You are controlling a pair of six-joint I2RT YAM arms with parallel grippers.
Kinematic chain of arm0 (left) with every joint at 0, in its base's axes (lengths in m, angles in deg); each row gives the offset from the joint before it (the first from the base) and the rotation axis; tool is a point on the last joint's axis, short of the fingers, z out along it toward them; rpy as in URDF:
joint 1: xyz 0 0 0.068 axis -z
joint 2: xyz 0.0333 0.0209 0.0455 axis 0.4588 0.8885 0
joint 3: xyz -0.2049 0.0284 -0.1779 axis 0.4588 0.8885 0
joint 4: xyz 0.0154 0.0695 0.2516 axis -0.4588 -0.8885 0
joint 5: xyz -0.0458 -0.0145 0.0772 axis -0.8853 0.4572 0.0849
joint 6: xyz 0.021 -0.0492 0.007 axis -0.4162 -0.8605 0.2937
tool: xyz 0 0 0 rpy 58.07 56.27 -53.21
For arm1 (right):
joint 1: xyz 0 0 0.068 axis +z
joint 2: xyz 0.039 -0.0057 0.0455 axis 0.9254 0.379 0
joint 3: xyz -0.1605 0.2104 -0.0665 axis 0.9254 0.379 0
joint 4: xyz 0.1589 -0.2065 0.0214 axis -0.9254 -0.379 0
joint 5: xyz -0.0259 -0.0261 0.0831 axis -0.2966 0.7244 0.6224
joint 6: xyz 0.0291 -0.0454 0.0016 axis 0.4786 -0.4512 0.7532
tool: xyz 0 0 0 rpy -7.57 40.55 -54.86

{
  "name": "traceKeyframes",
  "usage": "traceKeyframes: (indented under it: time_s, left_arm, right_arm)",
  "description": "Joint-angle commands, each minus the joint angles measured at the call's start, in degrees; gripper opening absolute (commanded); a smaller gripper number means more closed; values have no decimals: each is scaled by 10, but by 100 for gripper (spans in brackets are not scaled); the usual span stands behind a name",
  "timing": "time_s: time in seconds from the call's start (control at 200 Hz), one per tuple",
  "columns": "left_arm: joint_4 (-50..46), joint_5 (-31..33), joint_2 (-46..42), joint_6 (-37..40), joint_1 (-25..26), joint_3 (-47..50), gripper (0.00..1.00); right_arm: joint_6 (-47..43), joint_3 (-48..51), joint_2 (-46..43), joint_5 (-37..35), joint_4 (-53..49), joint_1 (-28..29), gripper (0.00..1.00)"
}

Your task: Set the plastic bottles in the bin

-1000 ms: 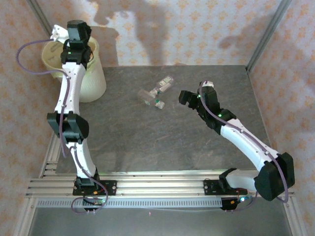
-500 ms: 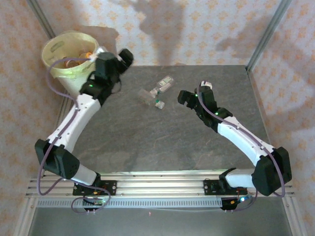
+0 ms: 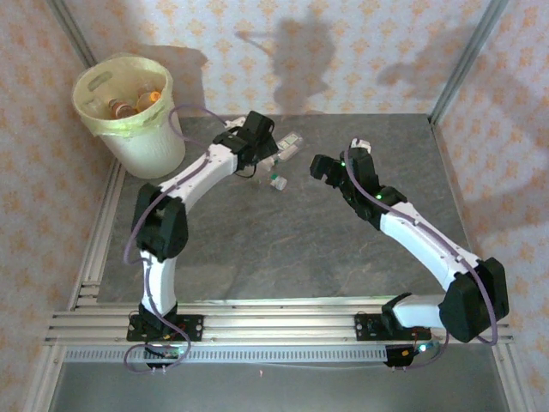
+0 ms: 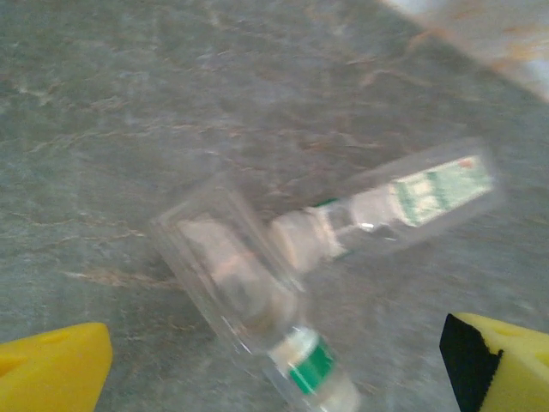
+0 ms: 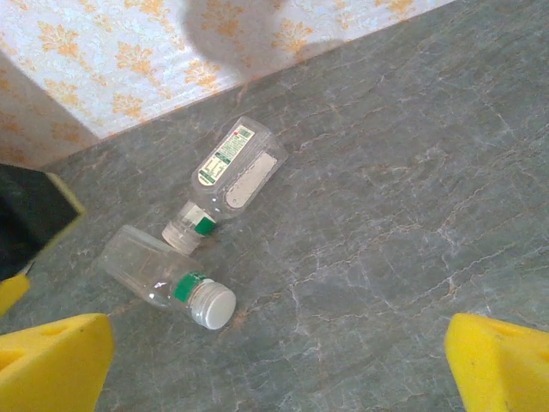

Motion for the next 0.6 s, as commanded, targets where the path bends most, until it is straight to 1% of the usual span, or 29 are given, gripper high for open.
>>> traceKeyframes:
  time_s: [0.0,0.17,0.3,0.44,0.595]
  left_arm:
    - [-90,94,42,-39,0,-57,100]
    - [-98,113,111,-60,-3,-111,100]
    - [-106,102,148,-72,-7,-139,100]
    - [-91,79,161,-89,-14,-120,100]
    - [-56,45,155,-99,-27,-69,100]
  right_arm:
    - [-16,3,-29,-23,-16,-5,99]
    - [-24,7,-38,-23,-26,-5,99]
    - [-27,7,-39,-22,-30,-5,99]
    - [-26,7,-39,-20,-32,-5,99]
    - [-29,6,-39,-18,-32,-5,99]
